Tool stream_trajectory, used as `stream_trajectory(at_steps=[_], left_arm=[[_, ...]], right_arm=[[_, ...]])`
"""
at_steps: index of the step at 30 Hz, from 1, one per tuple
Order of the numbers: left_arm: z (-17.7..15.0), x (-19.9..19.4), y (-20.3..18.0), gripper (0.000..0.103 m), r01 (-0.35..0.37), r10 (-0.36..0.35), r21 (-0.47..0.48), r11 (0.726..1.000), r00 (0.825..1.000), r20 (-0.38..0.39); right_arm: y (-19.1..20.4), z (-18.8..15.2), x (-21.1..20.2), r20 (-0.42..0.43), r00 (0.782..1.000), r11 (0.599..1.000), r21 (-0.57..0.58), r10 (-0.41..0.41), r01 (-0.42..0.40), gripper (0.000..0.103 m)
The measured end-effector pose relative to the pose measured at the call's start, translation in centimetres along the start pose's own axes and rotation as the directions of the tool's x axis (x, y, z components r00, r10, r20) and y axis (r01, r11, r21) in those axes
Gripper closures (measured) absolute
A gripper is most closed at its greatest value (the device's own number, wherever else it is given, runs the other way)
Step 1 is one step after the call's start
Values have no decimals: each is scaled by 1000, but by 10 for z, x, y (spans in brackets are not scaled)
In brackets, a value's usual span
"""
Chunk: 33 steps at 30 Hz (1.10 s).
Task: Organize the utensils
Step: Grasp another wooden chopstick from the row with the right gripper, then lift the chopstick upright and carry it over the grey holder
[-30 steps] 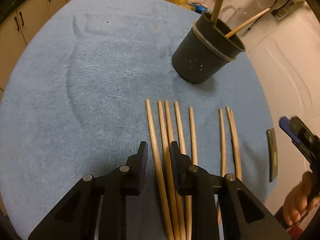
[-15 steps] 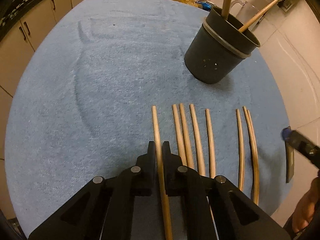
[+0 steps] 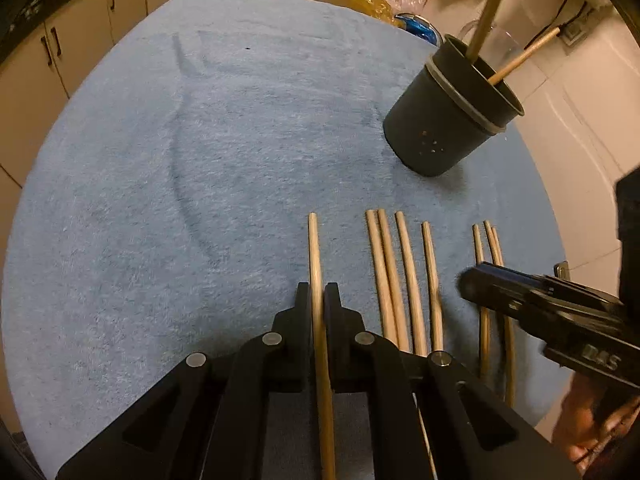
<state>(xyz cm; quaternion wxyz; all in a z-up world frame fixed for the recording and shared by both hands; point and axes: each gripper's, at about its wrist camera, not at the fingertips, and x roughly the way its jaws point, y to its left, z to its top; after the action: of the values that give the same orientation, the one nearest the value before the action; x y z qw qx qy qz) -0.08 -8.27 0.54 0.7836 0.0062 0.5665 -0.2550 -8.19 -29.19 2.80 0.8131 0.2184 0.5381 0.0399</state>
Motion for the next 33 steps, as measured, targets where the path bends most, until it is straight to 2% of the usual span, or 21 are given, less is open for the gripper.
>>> stream_trajectory(at_steps=[5,7,9,13,14,16,19,22,24,27,33], left_arm=[[2,-3,8,97,23,-23,-3,1000,1000,-1],[4,-3,8,97,21,-21,-2,1000,1000,3],[11,-1,1,97,30,-30,-4,1000,1000,9],[9,-16,0,97,74,-74,2,997,995,67],[8,-23,0,97,84,-84,2,996,993,86],[7,-39,0,97,99,-99,5,995,987,126],[5,-61,-5,97,91,-92,18,996,979,181],[4,-85,-15,97,83,-89,37,996,964,250],[1,-101,-23,97,69,-83,59,996,951,299],[-3,-124,-39,97,38,-71,95,995,928,366],[-9,-145,-59,97,26,-80,136,990,910,406]], right_arm=[[9,7,25,-53,993,995,-14,-103,102,80],[19,8,27,-35,986,984,-69,-165,163,84],[23,8,29,-25,982,980,-79,-185,182,93],[18,9,17,-8,993,991,-49,-122,121,96],[19,9,11,8,993,992,-49,-117,118,96],[18,8,-10,61,997,997,-40,-57,59,96],[17,4,-34,131,991,999,-33,3,2,96],[15,-4,-64,220,974,998,-45,55,-46,96],[13,-10,-83,282,955,995,-66,95,-79,96],[11,-21,-112,383,915,990,-99,127,-96,96],[10,-40,-144,497,852,985,-125,166,-118,96]])
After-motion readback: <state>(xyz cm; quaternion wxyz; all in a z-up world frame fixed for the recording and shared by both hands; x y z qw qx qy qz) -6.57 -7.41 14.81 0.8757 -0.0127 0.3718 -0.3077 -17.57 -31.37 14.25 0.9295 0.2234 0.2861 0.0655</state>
